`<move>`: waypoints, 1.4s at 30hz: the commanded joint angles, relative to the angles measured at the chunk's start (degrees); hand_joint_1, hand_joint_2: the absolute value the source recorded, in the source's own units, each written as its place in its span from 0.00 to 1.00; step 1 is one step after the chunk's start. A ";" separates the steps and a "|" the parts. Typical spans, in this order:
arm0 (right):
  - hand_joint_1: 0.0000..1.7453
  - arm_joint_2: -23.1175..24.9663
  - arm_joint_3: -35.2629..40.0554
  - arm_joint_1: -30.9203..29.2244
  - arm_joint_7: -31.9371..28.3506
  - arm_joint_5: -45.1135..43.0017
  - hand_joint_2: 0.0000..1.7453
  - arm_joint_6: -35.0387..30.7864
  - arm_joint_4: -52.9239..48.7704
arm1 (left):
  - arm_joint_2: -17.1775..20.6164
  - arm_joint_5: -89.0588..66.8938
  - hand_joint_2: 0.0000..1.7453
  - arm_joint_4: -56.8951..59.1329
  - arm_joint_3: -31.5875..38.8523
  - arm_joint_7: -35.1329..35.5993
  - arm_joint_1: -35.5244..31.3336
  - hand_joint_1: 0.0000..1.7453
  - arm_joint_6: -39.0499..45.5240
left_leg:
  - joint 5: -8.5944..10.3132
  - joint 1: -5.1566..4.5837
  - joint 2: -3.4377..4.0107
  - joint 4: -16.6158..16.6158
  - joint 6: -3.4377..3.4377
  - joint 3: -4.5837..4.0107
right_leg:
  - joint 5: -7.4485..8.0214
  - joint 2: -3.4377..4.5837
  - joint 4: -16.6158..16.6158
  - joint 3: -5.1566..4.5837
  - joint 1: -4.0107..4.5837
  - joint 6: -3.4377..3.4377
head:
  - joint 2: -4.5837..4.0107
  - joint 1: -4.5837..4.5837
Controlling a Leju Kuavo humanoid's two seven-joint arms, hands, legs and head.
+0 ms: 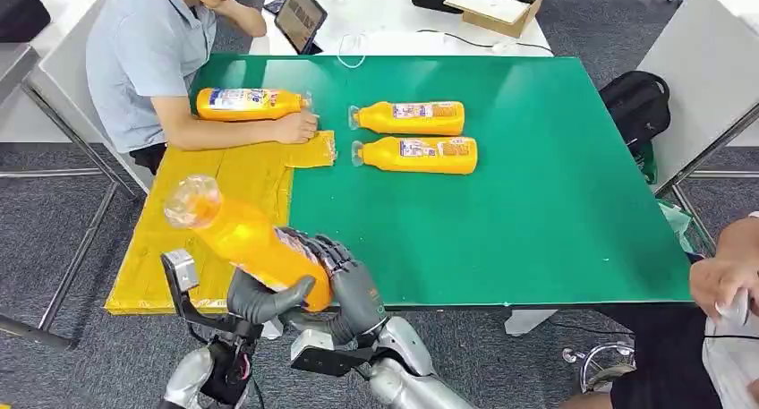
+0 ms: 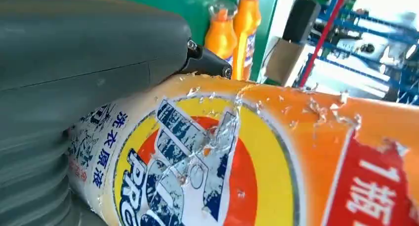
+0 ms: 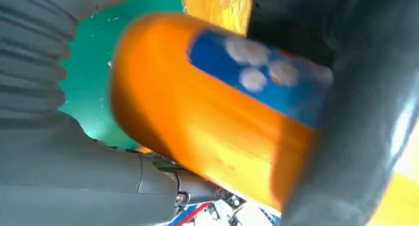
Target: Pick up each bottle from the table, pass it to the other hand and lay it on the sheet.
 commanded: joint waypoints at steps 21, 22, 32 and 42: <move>0.00 -0.19 -13.53 13.50 -2.84 18.72 0.00 -6.23 -23.95 | 11.51 -40.50 1.00 34.86 7.15 2.48 -26.05 1.00 21.98 | 0.03 0.11 -0.30 0.02 -0.17 0.16 | -0.13 -0.30 0.08 0.20 0.11 -0.16 | 0.00 0.00; 0.00 -0.23 -13.72 14.14 -2.84 18.73 0.00 -6.23 -25.14 | 12.86 -46.65 1.00 38.03 5.63 4.07 -28.39 1.00 21.95 | 0.10 0.15 -0.34 0.00 -0.20 0.10 | -0.08 -0.29 0.04 0.16 0.12 -0.14 | 0.00 0.02; 0.00 -2.76 -7.60 11.57 -2.84 9.28 0.00 -6.23 -19.54 | 14.15 -74.89 1.00 61.78 -3.74 14.17 -48.46 1.00 9.48 | 0.15 0.25 -0.31 0.09 -0.26 0.11 | -0.06 -0.20 0.08 0.23 0.18 -0.13 | 0.00 0.02; 0.00 -3.20 -5.59 10.07 -2.84 6.50 0.00 -6.23 -16.97 | 14.03 -79.68 1.00 64.78 -7.20 14.96 -50.93 0.19 6.22 | 0.10 0.23 -0.12 0.05 -0.25 0.19 | -0.04 -0.02 0.07 0.27 0.17 -0.13 | 0.00 0.00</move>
